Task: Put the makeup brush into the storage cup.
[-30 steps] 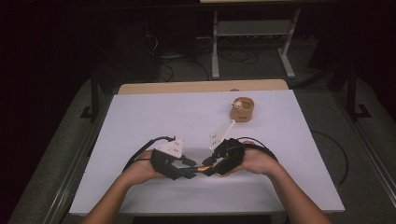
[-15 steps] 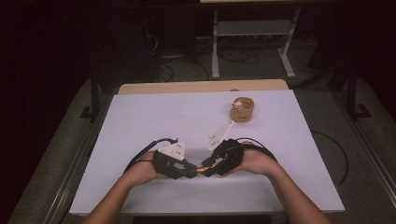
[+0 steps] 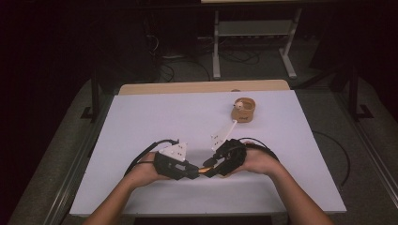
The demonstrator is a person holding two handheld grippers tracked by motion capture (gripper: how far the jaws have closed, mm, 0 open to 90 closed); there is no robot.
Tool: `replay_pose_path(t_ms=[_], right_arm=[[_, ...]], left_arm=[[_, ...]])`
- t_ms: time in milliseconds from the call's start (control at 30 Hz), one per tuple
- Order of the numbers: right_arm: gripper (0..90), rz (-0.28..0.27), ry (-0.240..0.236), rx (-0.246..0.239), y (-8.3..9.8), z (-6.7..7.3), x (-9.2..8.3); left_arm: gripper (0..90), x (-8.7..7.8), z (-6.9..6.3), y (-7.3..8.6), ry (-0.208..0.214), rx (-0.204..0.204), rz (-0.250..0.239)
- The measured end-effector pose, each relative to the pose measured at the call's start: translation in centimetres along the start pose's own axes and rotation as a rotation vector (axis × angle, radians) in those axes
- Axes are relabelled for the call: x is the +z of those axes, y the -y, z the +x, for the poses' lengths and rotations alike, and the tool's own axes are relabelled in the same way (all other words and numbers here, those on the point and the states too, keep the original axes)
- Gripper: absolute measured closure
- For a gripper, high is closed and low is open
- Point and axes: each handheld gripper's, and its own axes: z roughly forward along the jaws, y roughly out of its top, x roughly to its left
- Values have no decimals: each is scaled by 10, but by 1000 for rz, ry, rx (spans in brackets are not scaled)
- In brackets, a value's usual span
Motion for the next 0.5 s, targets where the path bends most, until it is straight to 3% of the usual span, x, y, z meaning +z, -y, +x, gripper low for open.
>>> replay_pose_path(t_ms=[33, 67, 167, 267, 367, 433, 500], right_arm=[[620, 0, 0, 0, 0, 0, 0], [619, 14, -6, 34, 1, 1, -1], [605, 6, -8, 26, 2, 0, 1], [488, -4, 15, 36, 3, -1, -1], [402, -70, 38, 52, 4, -4, -9], [344, -126, 49, 85, 5, -7, -17], [291, -164, 68, 124, 7, -7, -24]], left_arm=[[745, 0, 0, 0, 0, 0, -3], [745, 0, 0, 0, 1, 0, -1], [746, 1, -1, 1, -2, -5, 2], [746, -2, 0, 1, 13, -21, -9], [746, -5, 1, 1, 4, -40, -43], [746, -7, 3, 2, -7, -36, -42], [746, -6, 3, 3, -18, -66, -61]])
